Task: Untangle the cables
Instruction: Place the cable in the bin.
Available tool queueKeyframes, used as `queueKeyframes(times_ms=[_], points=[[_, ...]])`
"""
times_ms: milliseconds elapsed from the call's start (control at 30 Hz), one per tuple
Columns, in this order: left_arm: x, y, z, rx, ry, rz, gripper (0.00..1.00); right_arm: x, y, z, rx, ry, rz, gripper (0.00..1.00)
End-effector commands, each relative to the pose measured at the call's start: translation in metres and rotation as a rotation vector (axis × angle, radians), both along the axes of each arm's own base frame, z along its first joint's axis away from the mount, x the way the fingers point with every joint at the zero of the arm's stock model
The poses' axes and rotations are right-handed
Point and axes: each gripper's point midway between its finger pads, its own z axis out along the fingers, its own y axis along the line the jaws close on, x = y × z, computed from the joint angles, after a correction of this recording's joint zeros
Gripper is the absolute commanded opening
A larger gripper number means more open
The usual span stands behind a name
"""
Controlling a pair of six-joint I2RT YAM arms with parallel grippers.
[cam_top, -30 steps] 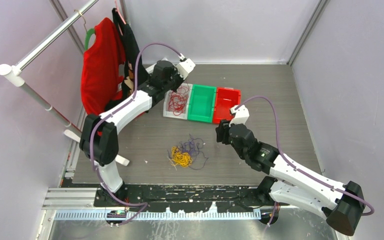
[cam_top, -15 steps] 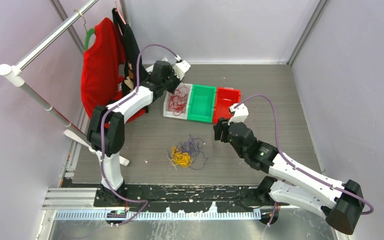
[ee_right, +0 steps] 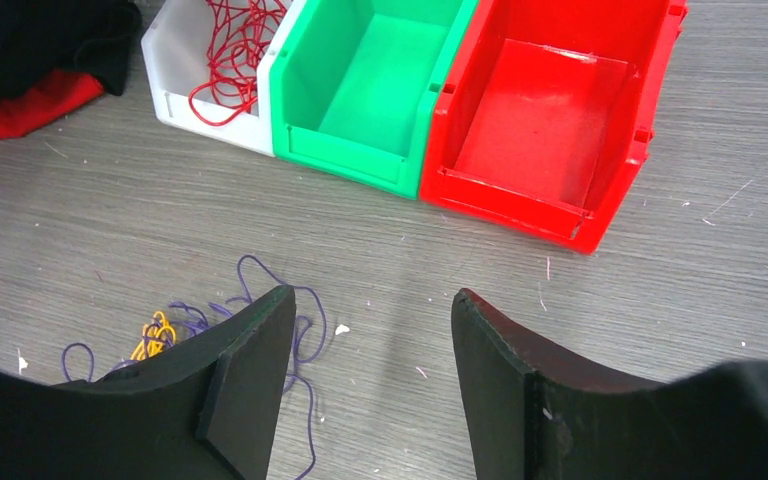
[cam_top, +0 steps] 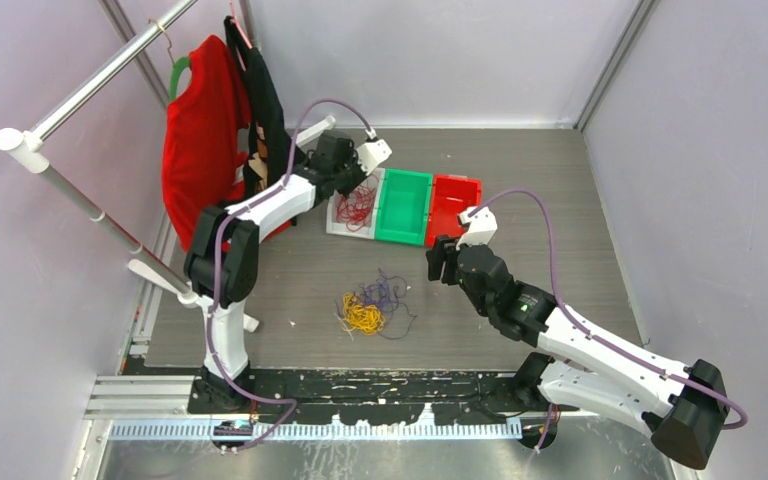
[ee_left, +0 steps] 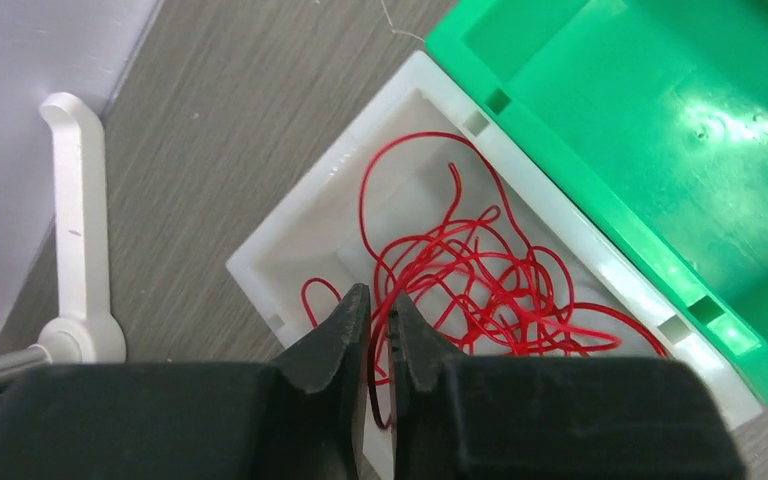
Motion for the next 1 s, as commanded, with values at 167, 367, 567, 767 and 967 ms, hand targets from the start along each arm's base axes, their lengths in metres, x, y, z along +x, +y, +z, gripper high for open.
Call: queueKeyframes(times_ms=[167, 367, 567, 767, 967], points=[[-0.024, 0.006, 0.0, 0.116, 0.085, -0.128, 0.36, 0.006, -0.007, 0.047, 0.09, -0.095, -0.061, 0.66], [-0.04, 0.009, 0.02, 0.083, 0.211, -0.147, 0.55, 0.008, -0.01, 0.064, 0.08, -0.124, -0.069, 0.72], [-0.05, 0.006, 0.056, 0.024, 0.248, -0.163, 0.68, 0.019, 0.004, 0.075, 0.147, -0.13, -0.05, 0.78], [-0.077, 0.024, 0.09, -0.003, 0.293, -0.162, 0.86, 0.03, 0.041, 0.089, 0.202, -0.062, 0.2, 0.8], [-0.094, 0.046, 0.157, -0.064, 0.258, -0.009, 0.88, 0.066, 0.095, 0.102, 0.28, -0.015, 0.421, 0.71]])
